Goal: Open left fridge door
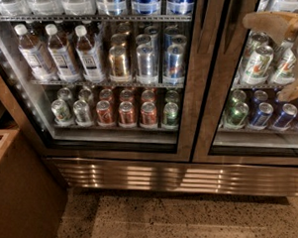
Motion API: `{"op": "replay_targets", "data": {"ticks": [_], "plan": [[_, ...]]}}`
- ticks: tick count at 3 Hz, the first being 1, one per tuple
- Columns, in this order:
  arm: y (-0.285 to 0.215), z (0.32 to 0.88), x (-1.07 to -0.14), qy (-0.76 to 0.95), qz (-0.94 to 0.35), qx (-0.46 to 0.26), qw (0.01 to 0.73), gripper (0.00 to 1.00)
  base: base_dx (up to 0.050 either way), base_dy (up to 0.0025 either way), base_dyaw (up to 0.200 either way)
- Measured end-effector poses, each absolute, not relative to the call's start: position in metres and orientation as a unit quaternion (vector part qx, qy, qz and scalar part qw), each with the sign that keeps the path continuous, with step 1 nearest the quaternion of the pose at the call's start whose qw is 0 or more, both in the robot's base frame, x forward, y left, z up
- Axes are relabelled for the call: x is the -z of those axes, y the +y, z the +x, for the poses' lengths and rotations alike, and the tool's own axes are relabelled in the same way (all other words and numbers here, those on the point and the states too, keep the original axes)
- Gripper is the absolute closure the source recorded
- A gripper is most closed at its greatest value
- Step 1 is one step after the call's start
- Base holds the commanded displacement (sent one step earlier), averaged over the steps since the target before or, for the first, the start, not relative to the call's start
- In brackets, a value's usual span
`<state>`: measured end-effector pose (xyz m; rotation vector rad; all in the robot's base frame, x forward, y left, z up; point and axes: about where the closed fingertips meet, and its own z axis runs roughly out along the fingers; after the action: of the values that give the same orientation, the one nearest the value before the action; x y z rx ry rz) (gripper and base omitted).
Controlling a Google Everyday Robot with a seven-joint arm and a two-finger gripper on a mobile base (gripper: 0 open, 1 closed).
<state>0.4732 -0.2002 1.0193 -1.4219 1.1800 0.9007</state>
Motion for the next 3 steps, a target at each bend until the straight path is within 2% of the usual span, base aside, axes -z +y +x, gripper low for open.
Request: {"op": "replay_targets", "data": {"ticks": [1,2,3], "plan": [[-0.1642,0.4775,-1.0222,0.485,-0.619,-0.369,0.495,0.0,0.0,0.0,0.0],[-0.1621,0.4797,-1.0231,0.486,-0.619,-0.367,0.496,0.0,0.0,0.0,0.0],[-0.1645,0.4832,-1.0245,0.488,-0.593,-0.362,0.528,0.0,0.0,0.0,0.0]]}}
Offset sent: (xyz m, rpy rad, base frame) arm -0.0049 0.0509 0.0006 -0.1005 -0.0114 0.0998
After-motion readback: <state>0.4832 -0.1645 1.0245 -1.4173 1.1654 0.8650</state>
